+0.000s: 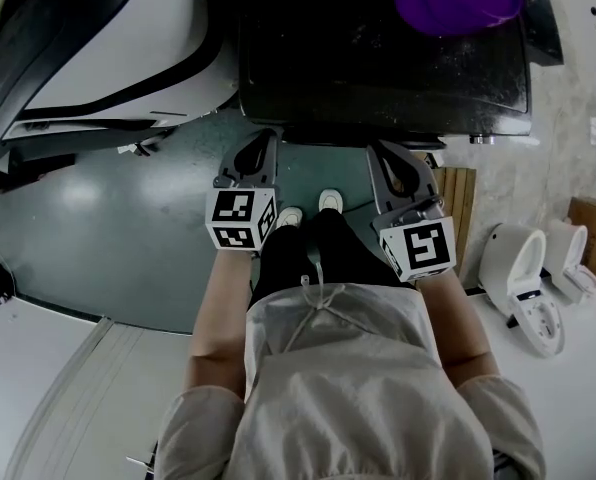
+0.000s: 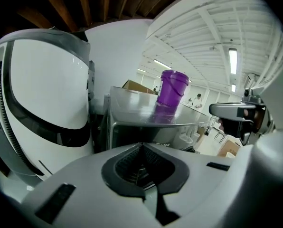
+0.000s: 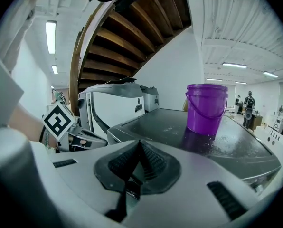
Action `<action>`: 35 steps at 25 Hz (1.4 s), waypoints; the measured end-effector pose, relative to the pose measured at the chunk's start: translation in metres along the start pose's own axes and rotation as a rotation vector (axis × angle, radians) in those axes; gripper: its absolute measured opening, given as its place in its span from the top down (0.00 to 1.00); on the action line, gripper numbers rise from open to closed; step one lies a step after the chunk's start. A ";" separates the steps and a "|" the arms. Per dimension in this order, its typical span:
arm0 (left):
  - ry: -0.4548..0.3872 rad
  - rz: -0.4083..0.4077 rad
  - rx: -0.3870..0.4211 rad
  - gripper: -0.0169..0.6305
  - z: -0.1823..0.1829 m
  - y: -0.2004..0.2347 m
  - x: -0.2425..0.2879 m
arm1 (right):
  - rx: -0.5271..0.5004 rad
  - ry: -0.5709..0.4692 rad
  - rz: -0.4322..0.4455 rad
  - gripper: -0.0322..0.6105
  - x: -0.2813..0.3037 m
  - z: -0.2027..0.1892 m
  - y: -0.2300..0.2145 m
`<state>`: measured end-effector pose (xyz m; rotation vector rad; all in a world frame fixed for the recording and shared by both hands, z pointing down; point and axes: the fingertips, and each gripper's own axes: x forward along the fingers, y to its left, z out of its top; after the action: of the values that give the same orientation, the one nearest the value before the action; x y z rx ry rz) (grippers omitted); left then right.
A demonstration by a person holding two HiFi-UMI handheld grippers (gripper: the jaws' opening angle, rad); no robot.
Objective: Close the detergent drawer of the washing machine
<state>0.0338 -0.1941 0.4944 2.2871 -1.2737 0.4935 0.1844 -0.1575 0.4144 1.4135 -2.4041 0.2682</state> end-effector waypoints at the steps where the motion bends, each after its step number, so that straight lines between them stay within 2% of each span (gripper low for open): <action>1: -0.012 -0.008 0.009 0.95 0.006 -0.003 -0.006 | -0.002 -0.007 -0.012 0.94 -0.003 0.004 -0.001; 8: -0.182 -0.073 0.110 0.95 0.083 -0.035 -0.065 | -0.028 -0.023 -0.042 0.94 -0.030 0.040 0.009; 15: -0.289 -0.125 0.230 0.94 0.148 -0.060 -0.123 | -0.029 -0.127 -0.116 0.94 -0.068 0.091 0.003; 22: -0.321 -0.166 0.302 0.94 0.183 -0.076 -0.154 | -0.105 -0.235 -0.159 0.94 -0.094 0.129 -0.009; 28: -0.369 -0.172 0.314 0.94 0.202 -0.080 -0.174 | -0.078 -0.307 -0.206 0.95 -0.113 0.147 -0.012; 35: -0.407 -0.170 0.312 0.94 0.211 -0.079 -0.185 | -0.085 -0.306 -0.194 0.95 -0.120 0.152 -0.005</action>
<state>0.0260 -0.1494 0.2063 2.8382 -1.2321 0.1774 0.2136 -0.1129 0.2278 1.7396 -2.4491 -0.1058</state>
